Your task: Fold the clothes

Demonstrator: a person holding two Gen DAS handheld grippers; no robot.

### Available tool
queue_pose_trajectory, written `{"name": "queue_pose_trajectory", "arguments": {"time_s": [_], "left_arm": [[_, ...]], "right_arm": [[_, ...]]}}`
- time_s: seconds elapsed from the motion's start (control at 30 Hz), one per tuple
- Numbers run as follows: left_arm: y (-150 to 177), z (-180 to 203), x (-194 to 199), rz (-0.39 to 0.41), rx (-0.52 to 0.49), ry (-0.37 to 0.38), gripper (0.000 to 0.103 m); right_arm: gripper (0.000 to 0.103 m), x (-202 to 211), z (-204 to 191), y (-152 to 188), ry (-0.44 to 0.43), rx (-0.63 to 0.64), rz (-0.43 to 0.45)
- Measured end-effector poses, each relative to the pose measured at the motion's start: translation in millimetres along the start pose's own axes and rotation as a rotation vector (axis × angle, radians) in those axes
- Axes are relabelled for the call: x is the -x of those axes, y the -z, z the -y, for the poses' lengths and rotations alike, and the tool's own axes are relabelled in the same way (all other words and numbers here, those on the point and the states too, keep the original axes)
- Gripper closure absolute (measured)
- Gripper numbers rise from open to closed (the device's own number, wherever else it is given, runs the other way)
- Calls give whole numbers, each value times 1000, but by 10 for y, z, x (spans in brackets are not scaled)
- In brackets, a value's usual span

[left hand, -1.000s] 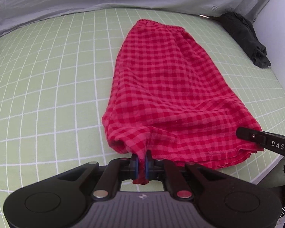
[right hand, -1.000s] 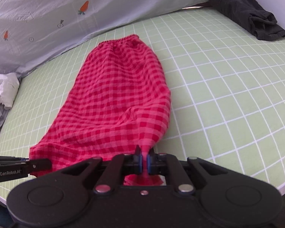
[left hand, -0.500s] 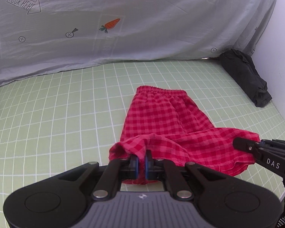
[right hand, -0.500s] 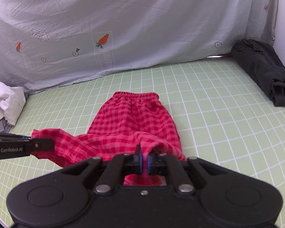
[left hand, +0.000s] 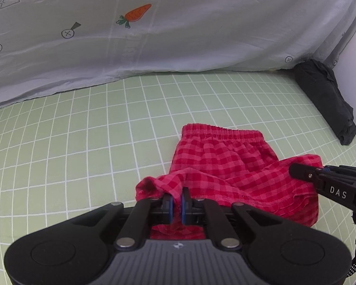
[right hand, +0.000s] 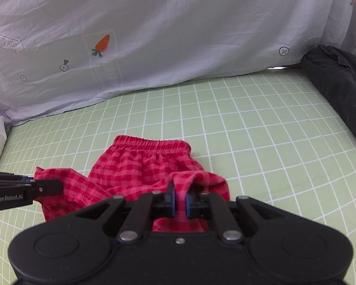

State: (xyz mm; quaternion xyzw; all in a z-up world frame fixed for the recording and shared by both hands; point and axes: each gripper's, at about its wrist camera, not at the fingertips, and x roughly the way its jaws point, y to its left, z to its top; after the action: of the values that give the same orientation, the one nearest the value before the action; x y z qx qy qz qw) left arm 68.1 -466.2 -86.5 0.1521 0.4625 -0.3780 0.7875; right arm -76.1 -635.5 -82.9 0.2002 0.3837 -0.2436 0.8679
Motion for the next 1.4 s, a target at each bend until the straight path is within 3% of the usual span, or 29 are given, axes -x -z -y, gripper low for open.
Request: {"name": "queue_pose_trajectory", "arguments": {"time_s": [0.1,0.2,0.27,0.37,0.5,0.8,0.97,1.1,1.2,1.23,1.3,1.4], "left_arm": [[-114,-88,-182,-30,36,-13,89],[-230,-163,-207,-20,103,1,79],[-294,-218,-147,19,146,7,59],[-356,-307,17,102,208,-8,36],[-328,-399,148,138,253,-51,29],[61,-244,81,25,224,-48,29],[20,-104,-43,20,135,-56,33],[-56,-109,-183,-6,109,-58,42],[-81,-166,-277,-20,123,-49,71],[-84,-195,-296,-17,137,-49,92],[-95,-288,-267,21,193,-40,97],[-114,-480,-69,164,306,-15,99]], "right_arm": [[87,-205,72,-130,5,-33,-23],[74,-291,179,-269,-17,-84,-1],[71,-280,247,-356,-16,-111,28],[66,-203,338,-477,14,-135,88],[58,-63,394,-480,61,-119,116],[53,-1,284,-73,55,-82,31],[51,-110,183,33,77,-48,-11],[50,-206,169,83,117,-6,-51],[47,-244,202,125,128,-5,-71],[47,-256,216,142,128,-10,-78],[47,-282,231,176,128,-16,-94],[46,-317,230,229,129,-12,-117]]}}
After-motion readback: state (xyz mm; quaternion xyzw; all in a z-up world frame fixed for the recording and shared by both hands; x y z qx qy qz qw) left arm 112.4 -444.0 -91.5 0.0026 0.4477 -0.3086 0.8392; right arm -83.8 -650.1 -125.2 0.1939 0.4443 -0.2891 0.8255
